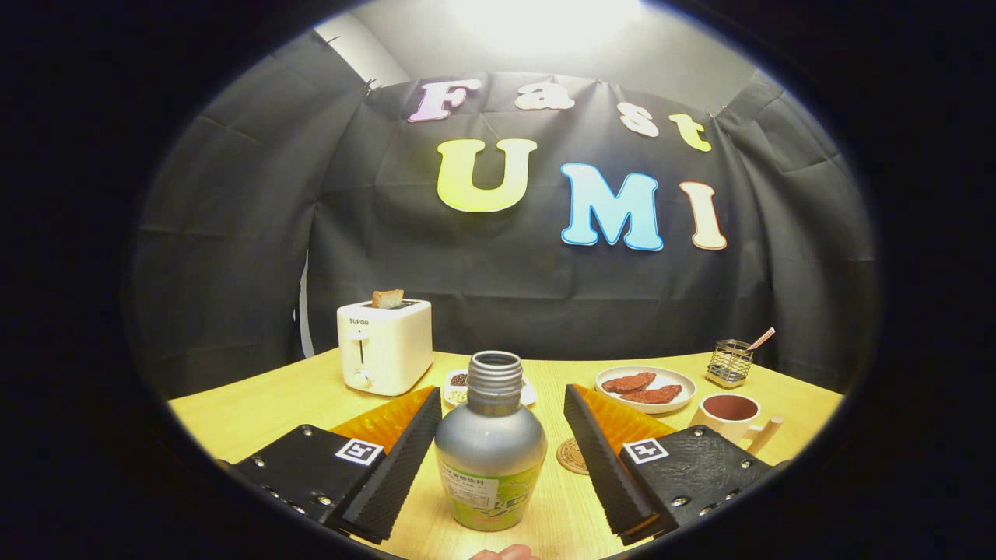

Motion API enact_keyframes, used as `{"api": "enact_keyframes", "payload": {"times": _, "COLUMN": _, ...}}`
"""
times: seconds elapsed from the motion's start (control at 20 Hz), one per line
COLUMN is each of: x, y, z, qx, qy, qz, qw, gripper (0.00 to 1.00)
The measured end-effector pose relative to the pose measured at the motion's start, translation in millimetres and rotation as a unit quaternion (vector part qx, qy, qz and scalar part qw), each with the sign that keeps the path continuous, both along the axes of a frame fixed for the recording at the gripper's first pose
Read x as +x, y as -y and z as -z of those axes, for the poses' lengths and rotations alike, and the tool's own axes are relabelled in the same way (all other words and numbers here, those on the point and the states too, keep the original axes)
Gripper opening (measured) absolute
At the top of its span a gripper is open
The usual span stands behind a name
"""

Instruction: Take the bottle from table, then pour the juice into the cup, finally place the bottle on the coaster

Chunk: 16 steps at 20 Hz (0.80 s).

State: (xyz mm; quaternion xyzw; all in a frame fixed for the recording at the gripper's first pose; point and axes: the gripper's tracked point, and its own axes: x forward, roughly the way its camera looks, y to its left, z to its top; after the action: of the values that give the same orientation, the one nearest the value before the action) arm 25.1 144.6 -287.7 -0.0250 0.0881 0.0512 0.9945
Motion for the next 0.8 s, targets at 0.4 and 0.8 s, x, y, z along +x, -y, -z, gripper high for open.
{"api": "enact_keyframes", "payload": {"times": 0.4, "x": 5.8, "y": -5.2, "z": 22.7, "qx": -0.004, "qy": -0.004, "qz": 0.002, "qw": 1.000, "gripper": 0.97}}
{"api": "enact_keyframes", "payload": {"times": 0.8, "x": 7.4, "y": -5.3, "z": 39.6, "qx": -0.026, "qy": -0.025, "qz": 0.000, "qw": 0.999, "gripper": 0.84}}
